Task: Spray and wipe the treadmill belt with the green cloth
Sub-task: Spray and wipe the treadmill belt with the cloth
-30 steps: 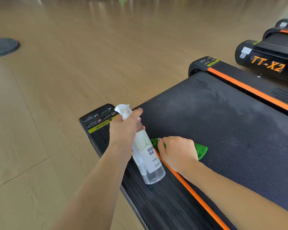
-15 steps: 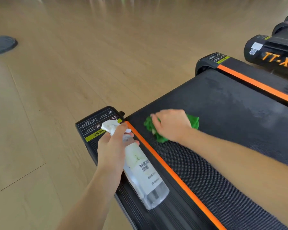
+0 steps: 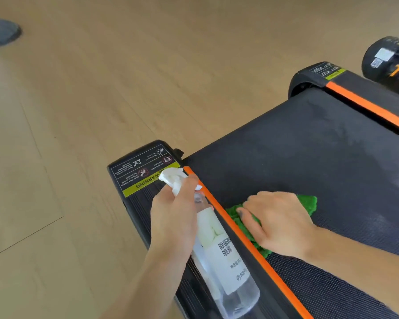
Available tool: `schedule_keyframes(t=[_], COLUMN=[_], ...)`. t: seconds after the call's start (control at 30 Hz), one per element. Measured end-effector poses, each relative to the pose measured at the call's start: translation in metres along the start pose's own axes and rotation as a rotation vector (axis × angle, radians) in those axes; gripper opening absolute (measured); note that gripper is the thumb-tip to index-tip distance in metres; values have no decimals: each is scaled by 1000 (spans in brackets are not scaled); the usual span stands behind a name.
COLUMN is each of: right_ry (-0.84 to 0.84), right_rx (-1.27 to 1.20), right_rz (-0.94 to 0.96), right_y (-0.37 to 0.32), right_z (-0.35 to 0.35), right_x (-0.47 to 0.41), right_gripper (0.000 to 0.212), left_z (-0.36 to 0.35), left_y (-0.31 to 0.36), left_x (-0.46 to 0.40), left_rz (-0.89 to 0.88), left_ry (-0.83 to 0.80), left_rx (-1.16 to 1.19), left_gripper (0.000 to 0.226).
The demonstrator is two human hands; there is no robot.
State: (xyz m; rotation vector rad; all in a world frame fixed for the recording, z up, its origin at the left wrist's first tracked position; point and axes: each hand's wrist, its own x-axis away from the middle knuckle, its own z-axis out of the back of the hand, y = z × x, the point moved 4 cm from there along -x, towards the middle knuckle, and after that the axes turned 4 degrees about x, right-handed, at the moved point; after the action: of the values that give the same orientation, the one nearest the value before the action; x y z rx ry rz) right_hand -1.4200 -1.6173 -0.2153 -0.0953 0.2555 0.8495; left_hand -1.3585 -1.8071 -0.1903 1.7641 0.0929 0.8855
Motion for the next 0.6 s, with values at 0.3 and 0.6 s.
schedule_keyframes(t=[0.3,0.6], right_ry=[-79,-45], right_rx=[168,-74], right_rz=[-437,-36], right_y=[38,-15], right_z=[-39,3], right_x=[-184,-15], right_gripper=[53,44], left_z=[0,0], left_y=[-2,0], left_x=[-5,-1], left_rz=[-21,3], left_ry=[9,17], left_rx=[-17,-65], left_gripper=[35,32])
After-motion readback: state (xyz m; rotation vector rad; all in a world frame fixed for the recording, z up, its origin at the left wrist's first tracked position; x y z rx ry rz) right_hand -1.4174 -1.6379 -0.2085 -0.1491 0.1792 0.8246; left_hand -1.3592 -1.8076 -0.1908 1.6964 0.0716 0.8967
